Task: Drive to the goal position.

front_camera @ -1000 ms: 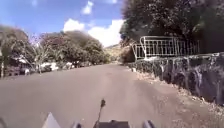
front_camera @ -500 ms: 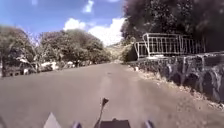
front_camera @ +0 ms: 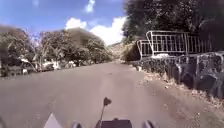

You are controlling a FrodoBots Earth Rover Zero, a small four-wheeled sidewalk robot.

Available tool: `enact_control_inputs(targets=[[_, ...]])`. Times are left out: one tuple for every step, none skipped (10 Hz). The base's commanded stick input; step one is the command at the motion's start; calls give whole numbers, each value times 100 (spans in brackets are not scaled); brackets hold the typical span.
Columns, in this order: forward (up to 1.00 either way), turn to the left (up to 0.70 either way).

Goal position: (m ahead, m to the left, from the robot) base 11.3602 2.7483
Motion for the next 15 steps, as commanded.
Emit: enact_control_inputs(targets=[[70, 0], [70, 0], [70, 0], [70, 0], [70, 0], [70, 0], [70, 0], [70, 0], [70, -35], [70, -35], [70, -34], [70, -30], [70, -26], [70, -1], [70, -1]])
